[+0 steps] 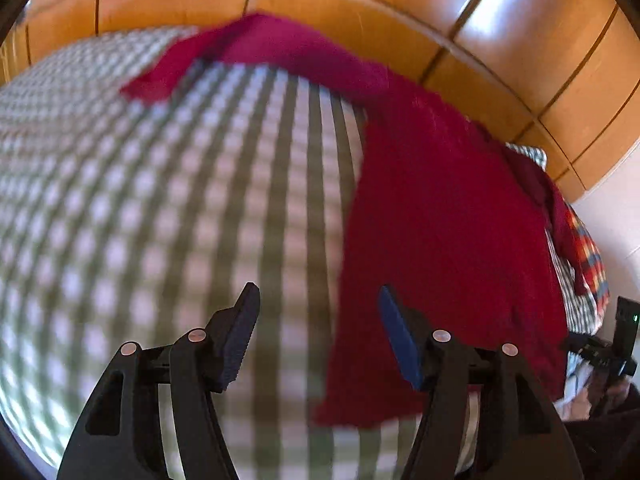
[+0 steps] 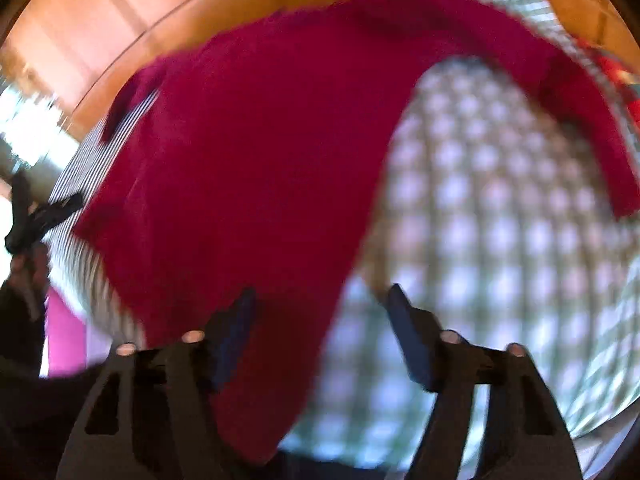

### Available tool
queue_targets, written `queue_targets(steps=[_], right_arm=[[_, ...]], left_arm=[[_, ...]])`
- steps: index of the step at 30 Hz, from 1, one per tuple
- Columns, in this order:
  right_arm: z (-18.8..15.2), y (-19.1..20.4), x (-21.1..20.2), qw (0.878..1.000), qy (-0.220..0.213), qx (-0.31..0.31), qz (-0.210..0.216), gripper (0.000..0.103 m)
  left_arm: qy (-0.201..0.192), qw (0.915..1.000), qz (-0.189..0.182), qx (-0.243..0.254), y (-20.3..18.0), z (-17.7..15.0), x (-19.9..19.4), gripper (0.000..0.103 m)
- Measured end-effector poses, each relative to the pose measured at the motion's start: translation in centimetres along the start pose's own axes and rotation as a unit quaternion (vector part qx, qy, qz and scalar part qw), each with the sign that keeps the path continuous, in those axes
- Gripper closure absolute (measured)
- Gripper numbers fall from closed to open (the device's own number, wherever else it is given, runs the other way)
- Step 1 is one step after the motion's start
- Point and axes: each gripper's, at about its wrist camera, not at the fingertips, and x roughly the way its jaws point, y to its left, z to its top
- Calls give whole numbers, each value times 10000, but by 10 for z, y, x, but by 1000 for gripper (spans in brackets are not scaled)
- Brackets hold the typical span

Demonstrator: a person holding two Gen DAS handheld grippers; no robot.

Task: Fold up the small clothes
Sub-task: 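Lift and shake the sweater out with both grippers, spreading it over the bed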

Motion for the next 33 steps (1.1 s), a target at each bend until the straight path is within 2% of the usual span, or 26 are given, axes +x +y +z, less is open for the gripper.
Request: queue_targets(steps=[1, 2, 3, 4, 5, 6, 8, 11, 15, 17, 19, 24, 26, 27, 28, 30, 32, 33], right_arm=[[-6, 9, 2, 9999, 15, -133, 79, 45], [-11, 19, 3, 9997, -30, -259, 32, 46], [-11, 22, 3, 9995, -61, -295, -27, 53], [-11, 24, 4, 9995, -93, -290, -62, 69], [-10, 23, 2, 9997, -139, -211, -48, 80], [-7, 21, -1, 9998, -168, -96, 47, 90], [2, 16, -17, 9992, -383, -14, 144, 92], [17, 4, -66, 9937, -1041, 167, 369, 93], [22, -19, -109, 9868, -1523, 313, 446, 95], [14, -33, -116, 9882, -1456, 331, 348, 95], [1, -43, -106, 9922, -1161, 385, 237, 95], [-35, -63, -50, 9976, -332, 532, -287, 96], [-36, -69, -41, 9977, -196, 525, -393, 94], [-34, -72, -42, 9972, -219, 592, -404, 79], [-31, -74, -47, 9967, -295, 620, -424, 57], [-23, -74, -62, 9946, -613, 633, -553, 42], [-12, -69, -71, 9922, -879, 640, -616, 37], [-7, -65, -73, 9912, -986, 633, -608, 32]], left_arm=[[19, 10000, -71, -60, -2, -8, 2, 45], [-35, 10000, -16, -22, -7, -16, 3, 55], [-70, 9999, 69, 60, -11, -19, 3, 64], [-52, 9999, 88, 132, -16, -21, 4, 87], [-18, 9999, 53, 95, -19, -21, 4, 95], [-48, 10000, 57, 13, -21, -19, 0, 95], [-240, 9997, 104, 34, -23, -14, -11, 96], [-562, 9981, -246, -52, -27, -8, -47, 96], [-790, 9949, -623, 47, -41, -24, -90, 97], [-665, 9955, -674, 100, -45, -45, -97, 97], [-485, 9968, -613, 165, -50, -67, -94, 97], [405, 9990, -178, 97, -52, -115, -46, 97], [555, 9983, -179, -10, -50, -117, -37, 96], [514, 9985, -198, -43, -48, -113, -40, 96], [408, 9988, -257, -107, -45, -106, -45, 96], [115, 9996, -128, -227, -33, -88, -55, 90], [-191, 9986, 294, -396, -18, -71, -64, 55], [-410, 9960, 613, -507, -9, -60, -69, 50]])
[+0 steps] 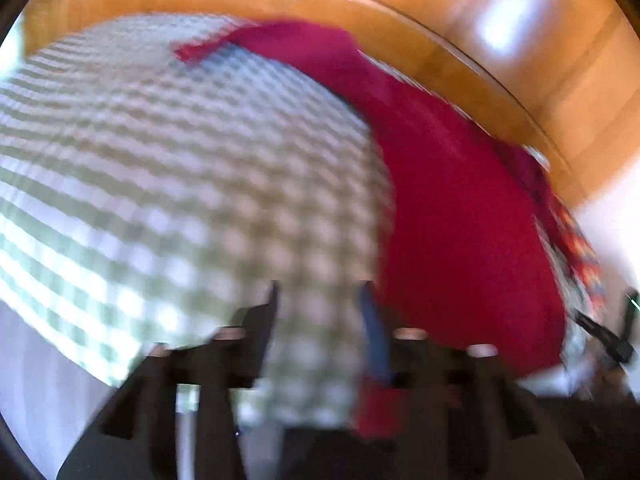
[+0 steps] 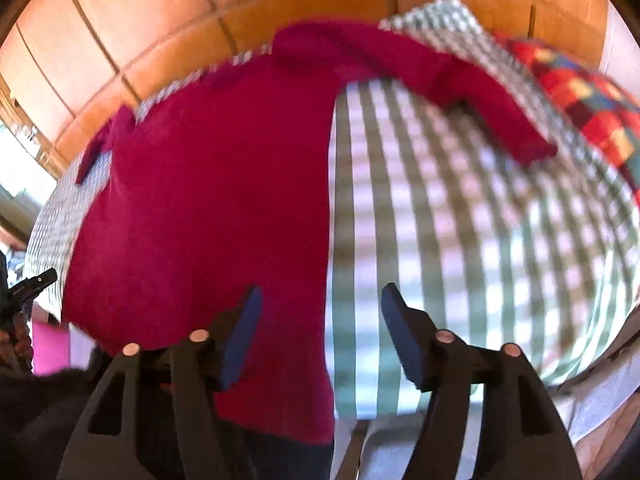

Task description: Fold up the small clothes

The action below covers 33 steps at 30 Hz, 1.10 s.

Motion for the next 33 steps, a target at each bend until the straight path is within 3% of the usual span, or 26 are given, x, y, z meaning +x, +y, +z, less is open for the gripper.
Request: queue_targets(steps=[3, 6, 8, 13, 17, 20, 24, 25, 26, 28, 32, 33], right_arm=[[22, 29, 9, 9992, -233, -127, 290, 28], [34, 75, 34, 9973, -247, -430, 539, 27], [39, 103, 52, 9954, -221, -675, 641, 26], [43, 167, 99, 9880, -53, -1368, 720, 24], [45, 183, 132, 9861, 147, -1537, 609, 23], [47, 181, 146, 9871, 69, -1487, 585, 17], [40, 184, 152, 9848, -125, -1642, 550, 10], [39, 183, 152, 9845, -160, -1658, 553, 9], [39, 183, 153, 9843, -190, -1662, 568, 9], [39, 179, 151, 9843, -203, -1645, 610, 8], [40, 180, 153, 9841, -249, -1649, 615, 7], [40, 180, 154, 9841, -258, -1647, 616, 7]], left_arm=[[-297, 9967, 754, -44, 14, 31, 3, 46], [-489, 9879, 1452, 227, 20, 60, 13, 46], [-514, 9831, 1736, 253, 32, 80, 24, 39], [-792, 9682, 2371, 118, 60, 129, 48, 38], [-848, 9579, 2683, 573, 63, 157, 72, 30], [-849, 9397, 3055, 1285, 48, 171, 101, 30], [-781, 9222, 3484, 1488, 50, 192, 137, 31], [-753, 9216, 3519, 1452, 53, 196, 141, 44], [-653, 9259, 3466, 1354, 60, 203, 147, 69], [-412, 9364, 3314, 1076, 72, 209, 150, 101], [-431, 9543, 2840, 831, 77, 210, 118, 101], [-438, 9621, 2594, 721, 78, 211, 101, 101]])
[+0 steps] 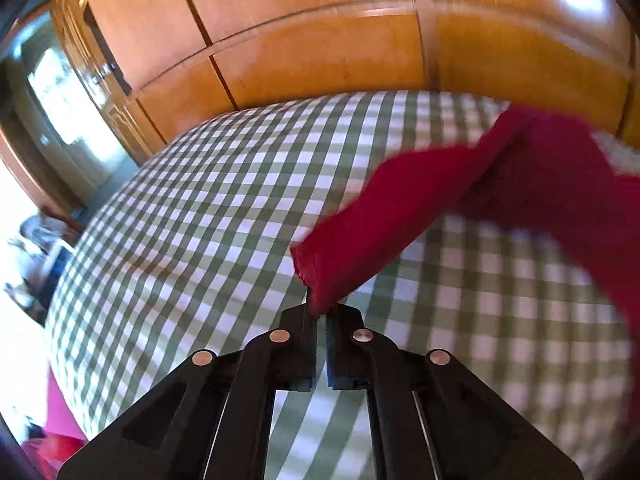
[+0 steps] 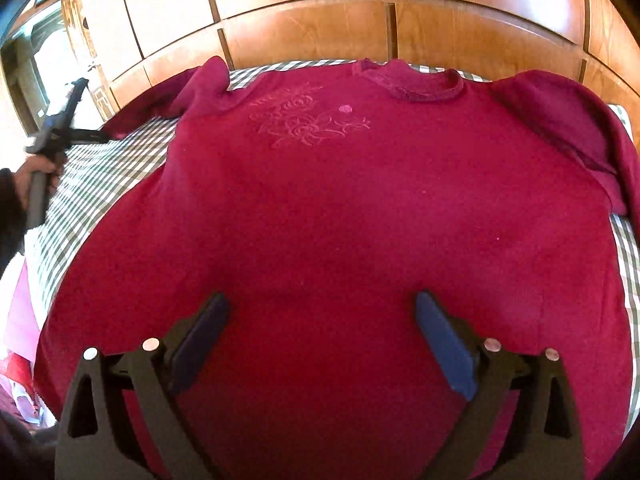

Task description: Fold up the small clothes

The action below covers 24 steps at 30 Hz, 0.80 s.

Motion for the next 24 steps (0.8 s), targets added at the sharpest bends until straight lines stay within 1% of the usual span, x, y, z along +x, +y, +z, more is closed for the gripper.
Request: queue_targets(steps=[2, 3, 4, 5, 8, 10, 12, 13, 14, 16, 18, 20, 22, 24], right_arm=[[-1, -1, -1, 10000, -26, 11, 15, 7], [-1, -1, 0, 10000, -41, 19, 18, 7], [-1, -1, 0, 10000, -55, 19, 18, 7], [-1, -1, 0, 10000, -72, 19, 17, 7], [-3, -2, -2, 9999, -122, 37, 42, 7], [-4, -2, -2, 9999, -146, 41, 53, 7], [-4, -2, -3, 9998, -167, 49, 65, 7], [-5, -3, -4, 9998, -173, 48, 69, 7], [-6, -3, -4, 9998, -177, 45, 71, 7], [-6, -3, -4, 9998, -177, 39, 68, 7], [-7, -3, -4, 9998, -173, 19, 49, 7], [-7, -2, -5, 9999, -159, -12, 3, 7], [-7, -1, -5, 9999, -149, -42, -40, 7], [-6, 1, -4, 9998, -140, -69, -84, 7]], left_arm=[[20, 9984, -483, -300, 21, 4, -26, 102], [-69, 9962, -684, -525, 39, 7, -49, 102], [-134, 9944, -812, -658, 48, 9, -63, 102], [-176, 9927, -903, -778, 54, 12, -75, 102], [-258, 9843, -1197, -1274, 90, 21, -119, 103], [-248, 9814, -1243, -1443, 104, 24, -135, 103], [-213, 9822, -1103, -1508, 111, 27, -142, 103], [-175, 9839, -934, -1513, 113, 30, -140, 103], [-109, 9845, -852, -1530, 115, 32, -136, 103], [101, 9876, -506, -1481, 115, 36, -114, 103], [341, 9888, -170, -1443, 112, 38, -83, 103], [492, 9887, 155, -1409, 111, 40, -58, 103], [693, 9855, 556, -1447, 114, 40, -22, 103], [908, 9799, 776, -1597, 125, 36, 8, 103]])
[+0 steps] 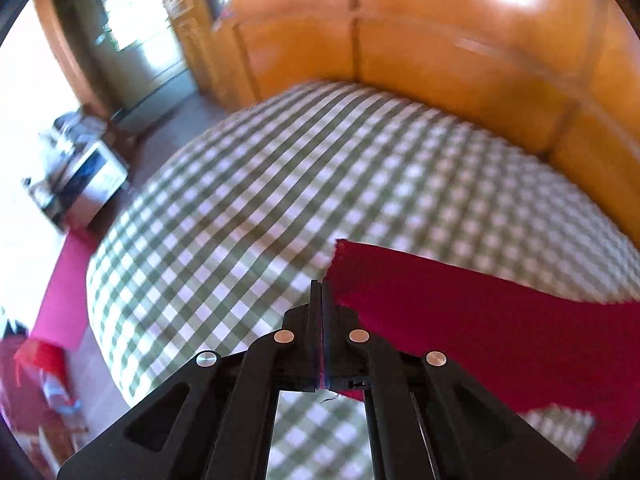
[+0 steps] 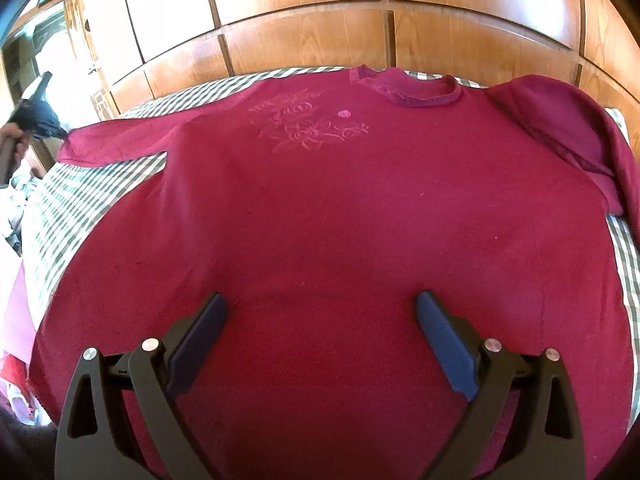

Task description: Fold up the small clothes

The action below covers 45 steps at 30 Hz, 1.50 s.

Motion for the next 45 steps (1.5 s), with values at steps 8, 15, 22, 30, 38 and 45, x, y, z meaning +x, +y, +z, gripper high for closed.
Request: queue_targets(steps=[8, 15, 22, 30, 38, 45], right_arm=[[0, 3, 4, 9999, 19, -45, -93, 3], [1, 3, 4, 9999, 17, -33, -97, 3], [6, -29, -28, 9974, 83, 722, 3, 16], [-45, -169, -132, 9627, -509, 1745, -2006, 18], [-82, -269, -130, 9229, -56, 1772, -3418, 26], [-68, -298, -108, 9250, 95, 1469, -3502, 100]], left_arm=[[336, 9954, 281, -853, 37, -10, 49, 103], [-644, 9906, -1189, 230, -28, -62, -38, 103], [-1089, 9364, -2819, 1787, -183, -169, -126, 101], [-365, 8896, -3690, 2666, -299, -294, -157, 101], [-828, 8965, -3243, 2903, -314, -327, -149, 101], [-891, 8965, -3287, 2834, -312, -331, -149, 101]])
